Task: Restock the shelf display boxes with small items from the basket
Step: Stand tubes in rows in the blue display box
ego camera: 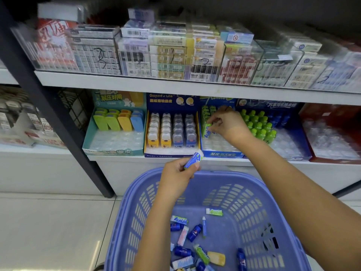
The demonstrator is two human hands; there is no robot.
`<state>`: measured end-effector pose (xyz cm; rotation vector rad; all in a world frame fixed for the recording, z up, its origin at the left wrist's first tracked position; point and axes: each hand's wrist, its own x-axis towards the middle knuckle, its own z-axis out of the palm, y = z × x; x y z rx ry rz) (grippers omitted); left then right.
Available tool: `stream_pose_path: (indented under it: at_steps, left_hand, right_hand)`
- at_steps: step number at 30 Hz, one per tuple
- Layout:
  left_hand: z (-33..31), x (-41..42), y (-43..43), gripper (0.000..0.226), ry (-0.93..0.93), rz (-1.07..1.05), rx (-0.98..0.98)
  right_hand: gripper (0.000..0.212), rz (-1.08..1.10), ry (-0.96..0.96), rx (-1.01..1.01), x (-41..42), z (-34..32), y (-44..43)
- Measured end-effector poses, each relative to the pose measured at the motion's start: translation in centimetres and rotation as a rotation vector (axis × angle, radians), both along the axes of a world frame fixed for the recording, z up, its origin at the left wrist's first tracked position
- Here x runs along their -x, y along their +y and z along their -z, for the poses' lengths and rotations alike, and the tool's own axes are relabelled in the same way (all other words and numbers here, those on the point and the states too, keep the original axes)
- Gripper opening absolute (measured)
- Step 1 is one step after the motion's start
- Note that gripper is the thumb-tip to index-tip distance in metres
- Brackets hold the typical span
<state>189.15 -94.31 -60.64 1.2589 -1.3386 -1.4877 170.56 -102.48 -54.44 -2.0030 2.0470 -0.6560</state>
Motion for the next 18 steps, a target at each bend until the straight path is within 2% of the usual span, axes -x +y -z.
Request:
stream_pose_path:
  at_steps: [3,7,10,14,15,18]
  left_hand:
    - [0.2,0.3,-0.2,0.007,-0.212,-0.023,0.136]
    - [-0.6,1.2,-0.3,0.009,-0.284,-0.070,0.283]
    - [-1.4,2.3,-0.2,0.003,-0.275,-0.120,0.376]
    - [-2.2,3.9,0.1,0.036,-0.199,-0.047,0.362]
    - [-2.1,4.3,0.1,0.043,-0.232,0.001,0.379]
    - [-1.5,5.4,0.2,0.054,-0.512,0.143,0.495]
  right_hand:
    - [0.033,-0.153,-0.034,0.045,-0.8,-1.6,2.3]
    - [0.026,-0.456,-0.002,-0.280,-2.2,-2.4,6.3]
    - [0.016,-0.405,-0.070,-0.185,-1.7,-2.4,7.3]
    - [0.017,-0.302,-0.178,-0.006,0.3,-2.5,6.6]
    - [0.020,-0.247,-0.222,0.052,1.0,-2.3,6.2]
    - [0.025,-0.077,-0.283,0.204,2.7,-1.2,4.8]
